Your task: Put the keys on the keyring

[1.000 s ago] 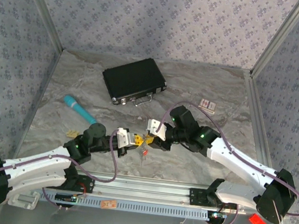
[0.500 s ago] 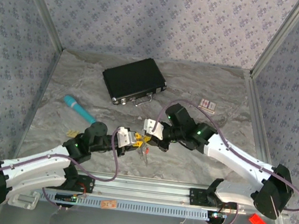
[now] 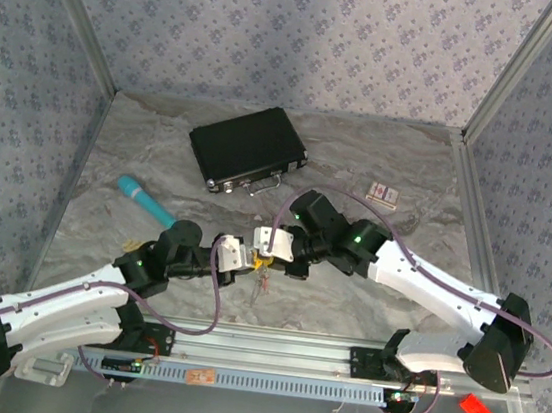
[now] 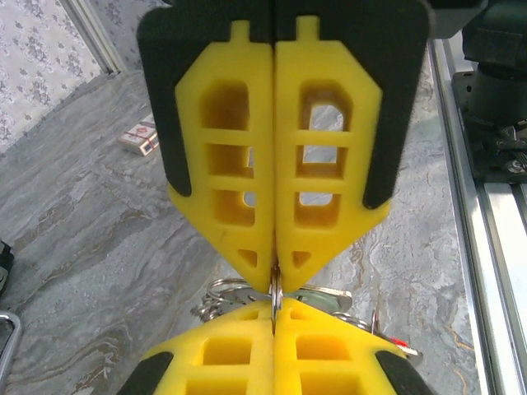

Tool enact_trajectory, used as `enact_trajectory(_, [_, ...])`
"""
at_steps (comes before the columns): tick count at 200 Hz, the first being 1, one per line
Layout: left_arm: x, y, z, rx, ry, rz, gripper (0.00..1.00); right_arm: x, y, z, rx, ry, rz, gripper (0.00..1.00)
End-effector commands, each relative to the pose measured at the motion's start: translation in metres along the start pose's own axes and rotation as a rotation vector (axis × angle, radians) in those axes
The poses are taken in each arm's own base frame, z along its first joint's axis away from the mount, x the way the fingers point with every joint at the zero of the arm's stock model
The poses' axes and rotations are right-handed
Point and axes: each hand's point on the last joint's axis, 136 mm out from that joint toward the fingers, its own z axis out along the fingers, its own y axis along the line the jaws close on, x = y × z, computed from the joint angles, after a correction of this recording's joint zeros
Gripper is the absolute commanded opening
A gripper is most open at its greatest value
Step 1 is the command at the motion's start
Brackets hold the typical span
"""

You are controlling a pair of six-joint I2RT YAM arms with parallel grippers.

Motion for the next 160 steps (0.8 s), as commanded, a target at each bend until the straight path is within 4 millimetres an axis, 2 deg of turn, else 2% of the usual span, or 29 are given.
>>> enact_trajectory(1, [-0.018, 0.002, -0.004, -0.008, -0.062, 0.023, 0.0, -0.011, -0.001, -0.012, 0.012, -0.096, 0.02, 0.23])
enact_trajectory(14, [-0.023, 0.002, -0.005, -0.015, -0.109, 0.016, 0.0, -0.012, -0.004, -0.016, 0.021, -0.172, 0.069, 0.29])
enact_trajectory(31, [-0.028, 0.004, -0.006, -0.025, -0.165, -0.007, 0.0, -0.01, -0.006, -0.015, 0.021, -0.221, 0.114, 0.32])
enact_trajectory(74, [-0.031, 0.006, -0.007, -0.023, -0.226, -0.052, 0.0, -0.002, -0.006, -0.007, 0.015, -0.255, 0.165, 0.33])
enact_trajectory(160, [-0.032, 0.005, -0.007, -0.012, -0.241, -0.071, 0.0, -0.003, -0.008, -0.002, -0.007, -0.291, 0.18, 0.2])
